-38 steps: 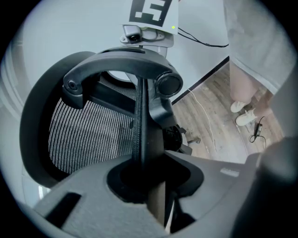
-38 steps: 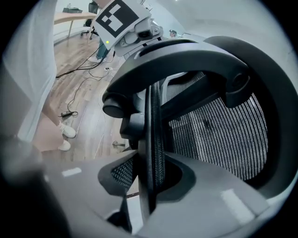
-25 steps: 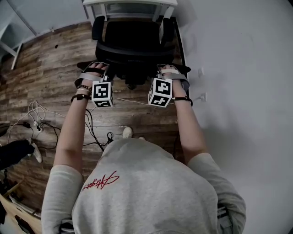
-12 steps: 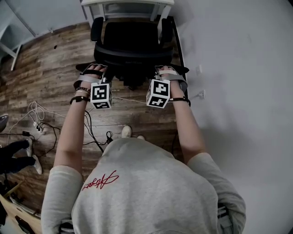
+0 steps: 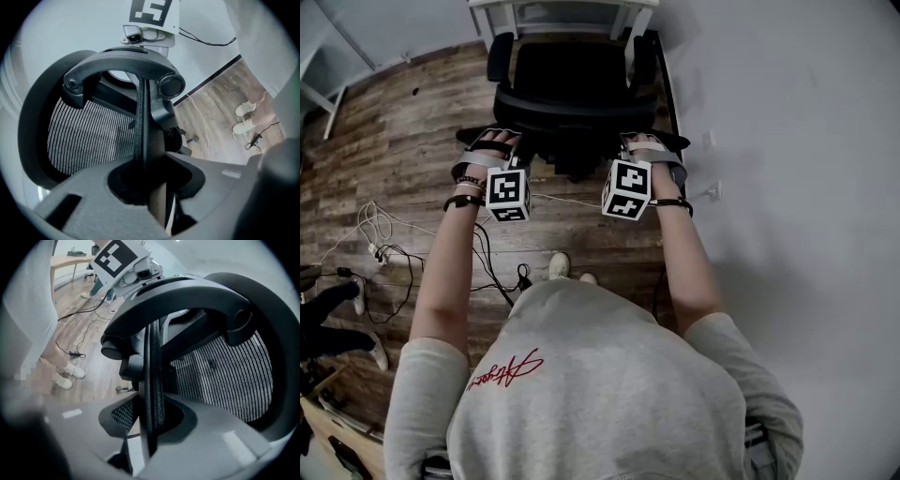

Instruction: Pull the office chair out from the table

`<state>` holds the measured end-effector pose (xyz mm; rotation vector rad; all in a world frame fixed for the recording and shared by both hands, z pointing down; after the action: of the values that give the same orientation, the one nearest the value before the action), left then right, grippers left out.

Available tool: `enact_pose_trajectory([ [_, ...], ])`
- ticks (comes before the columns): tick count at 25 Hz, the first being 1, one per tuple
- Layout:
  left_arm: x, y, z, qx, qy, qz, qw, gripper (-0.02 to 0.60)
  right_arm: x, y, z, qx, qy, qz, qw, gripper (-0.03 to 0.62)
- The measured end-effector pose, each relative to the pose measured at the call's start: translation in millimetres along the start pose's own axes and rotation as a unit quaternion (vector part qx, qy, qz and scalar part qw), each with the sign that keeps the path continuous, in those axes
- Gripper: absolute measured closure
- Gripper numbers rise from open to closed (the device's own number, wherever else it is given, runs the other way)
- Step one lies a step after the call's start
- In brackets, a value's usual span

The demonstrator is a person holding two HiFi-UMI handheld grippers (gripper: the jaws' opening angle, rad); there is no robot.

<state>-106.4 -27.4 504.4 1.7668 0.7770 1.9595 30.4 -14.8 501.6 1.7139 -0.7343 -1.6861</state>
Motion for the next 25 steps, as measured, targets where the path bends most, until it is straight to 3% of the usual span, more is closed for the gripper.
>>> enact_pose_trajectory([
  [25, 30, -31, 24, -0.012, -0.008, -0.001, 0.9999, 0.489, -36, -24, -20, 0.011, -0.011, -0.009, 1.000, 0.497],
])
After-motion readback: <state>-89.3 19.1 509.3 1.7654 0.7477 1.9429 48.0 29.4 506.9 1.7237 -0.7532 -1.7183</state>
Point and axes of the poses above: the fingertips, and each gripper's own axes: y forward along the fingers, x to its right, z out of its top, the point moved 2 cm from there along -y, backward along the fingers, and after that the axes turned 14 degrees about -x, right-handed, at the moved point
